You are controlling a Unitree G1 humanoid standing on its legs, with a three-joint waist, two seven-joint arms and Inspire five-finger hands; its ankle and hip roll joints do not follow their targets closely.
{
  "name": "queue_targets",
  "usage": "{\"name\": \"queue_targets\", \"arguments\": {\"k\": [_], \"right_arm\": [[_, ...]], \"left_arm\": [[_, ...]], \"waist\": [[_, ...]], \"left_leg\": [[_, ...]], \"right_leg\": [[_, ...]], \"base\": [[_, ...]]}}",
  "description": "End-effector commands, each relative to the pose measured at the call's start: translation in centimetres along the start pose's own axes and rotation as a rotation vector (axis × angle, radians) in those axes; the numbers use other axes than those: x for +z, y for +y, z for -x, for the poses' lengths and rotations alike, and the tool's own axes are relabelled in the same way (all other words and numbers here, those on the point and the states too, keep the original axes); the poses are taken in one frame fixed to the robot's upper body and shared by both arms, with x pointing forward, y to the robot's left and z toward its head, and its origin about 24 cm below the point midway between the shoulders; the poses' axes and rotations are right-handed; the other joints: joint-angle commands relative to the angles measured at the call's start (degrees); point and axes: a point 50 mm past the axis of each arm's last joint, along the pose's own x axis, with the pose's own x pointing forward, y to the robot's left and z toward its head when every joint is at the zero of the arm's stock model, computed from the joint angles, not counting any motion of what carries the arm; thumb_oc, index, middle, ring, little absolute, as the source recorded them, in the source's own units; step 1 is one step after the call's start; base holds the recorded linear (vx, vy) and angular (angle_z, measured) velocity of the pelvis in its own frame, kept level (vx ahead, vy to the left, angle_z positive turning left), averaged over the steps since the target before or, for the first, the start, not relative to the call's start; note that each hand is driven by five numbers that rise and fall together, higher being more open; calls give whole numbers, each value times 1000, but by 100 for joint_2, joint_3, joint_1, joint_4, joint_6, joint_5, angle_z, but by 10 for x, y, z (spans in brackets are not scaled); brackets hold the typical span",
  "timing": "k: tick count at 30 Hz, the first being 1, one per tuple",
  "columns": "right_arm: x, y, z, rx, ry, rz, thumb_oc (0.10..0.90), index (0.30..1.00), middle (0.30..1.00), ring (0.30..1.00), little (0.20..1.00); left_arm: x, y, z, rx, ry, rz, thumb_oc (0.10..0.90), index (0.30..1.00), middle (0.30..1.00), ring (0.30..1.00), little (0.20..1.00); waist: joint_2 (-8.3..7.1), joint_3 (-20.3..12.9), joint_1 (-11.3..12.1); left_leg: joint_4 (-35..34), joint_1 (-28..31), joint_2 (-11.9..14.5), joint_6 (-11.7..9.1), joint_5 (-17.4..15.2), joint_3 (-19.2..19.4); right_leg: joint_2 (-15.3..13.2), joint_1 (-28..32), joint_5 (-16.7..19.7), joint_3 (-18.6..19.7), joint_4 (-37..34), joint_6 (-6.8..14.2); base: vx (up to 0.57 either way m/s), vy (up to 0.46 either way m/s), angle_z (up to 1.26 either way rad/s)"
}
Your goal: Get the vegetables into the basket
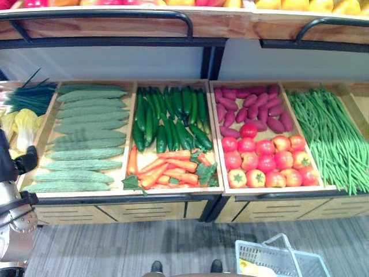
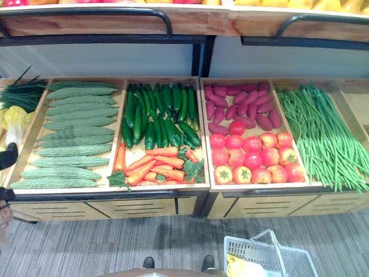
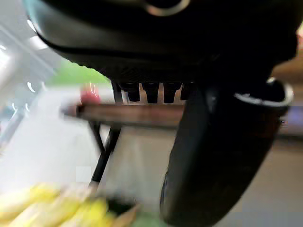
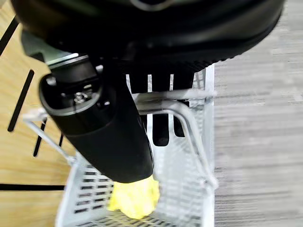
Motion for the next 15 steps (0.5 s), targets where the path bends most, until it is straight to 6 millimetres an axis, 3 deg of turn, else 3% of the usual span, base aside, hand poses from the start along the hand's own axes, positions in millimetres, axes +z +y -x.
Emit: {"name": "queue_targets", "arguments": {"k": [1,6,15], "right_arm": [[15,-30,-2,-100,-54,14,400,300,300,300,300],[29,-30,-3,-87,-116,23,400,300,300,300,300],[36,-29,-3,-82,-148,32,400,300,300,300,300]], "left_arm": [[42,39,-38,151,-172,210,900,1000,1000,1000,1000],[61,26,-45,-13,-228,404,900,1000,1000,1000,1000],[76,21,-52,-122,-283,491,900,1000,1000,1000,1000]], "waist": [[-310,-48,115],[-291,-32,11],[-304,-37,-46]], "left_leg": [[5,-17,125,-168,-173,13],[5,30,116,-157,-180,92],[5,103,128,-157,-206,172]], "right_leg": [[-678,-38,318,150,-4,627],[-688,-52,340,226,-4,636],[-694,-67,364,311,-4,654]], "base": [[-16,21,-7],[4,18,-1],[13,6,-6]]}}
